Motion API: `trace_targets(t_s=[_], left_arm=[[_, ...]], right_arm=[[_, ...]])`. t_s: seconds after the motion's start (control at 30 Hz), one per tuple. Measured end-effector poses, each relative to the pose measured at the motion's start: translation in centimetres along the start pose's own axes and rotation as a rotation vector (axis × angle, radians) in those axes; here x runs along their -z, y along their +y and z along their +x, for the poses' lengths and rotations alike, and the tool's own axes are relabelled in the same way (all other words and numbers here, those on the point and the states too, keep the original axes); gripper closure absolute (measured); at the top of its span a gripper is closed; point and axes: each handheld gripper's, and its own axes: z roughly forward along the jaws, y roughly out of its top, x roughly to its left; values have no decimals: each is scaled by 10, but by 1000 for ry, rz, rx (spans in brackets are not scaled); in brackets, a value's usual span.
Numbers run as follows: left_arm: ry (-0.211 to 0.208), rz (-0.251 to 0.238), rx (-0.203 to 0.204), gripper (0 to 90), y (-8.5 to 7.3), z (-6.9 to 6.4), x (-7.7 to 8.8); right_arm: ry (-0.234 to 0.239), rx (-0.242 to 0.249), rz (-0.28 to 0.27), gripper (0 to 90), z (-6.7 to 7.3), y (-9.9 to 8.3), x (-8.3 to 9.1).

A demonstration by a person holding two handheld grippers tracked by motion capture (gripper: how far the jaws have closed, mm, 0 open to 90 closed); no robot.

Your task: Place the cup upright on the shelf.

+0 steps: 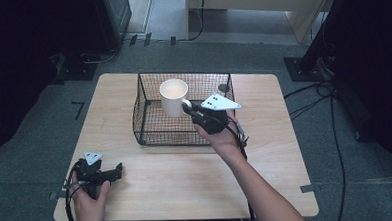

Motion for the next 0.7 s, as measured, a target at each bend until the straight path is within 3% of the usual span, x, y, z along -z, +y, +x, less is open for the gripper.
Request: trace_targets(t_s=[0.3, 0.7], left_arm=[[0, 0, 1, 0, 0, 0, 0], [0, 2, -1, 0, 0, 0, 0]], right_arm=[[-13, -3, 14, 810, -16, -4, -21], [24, -9, 20, 810, -38, -5, -40]])
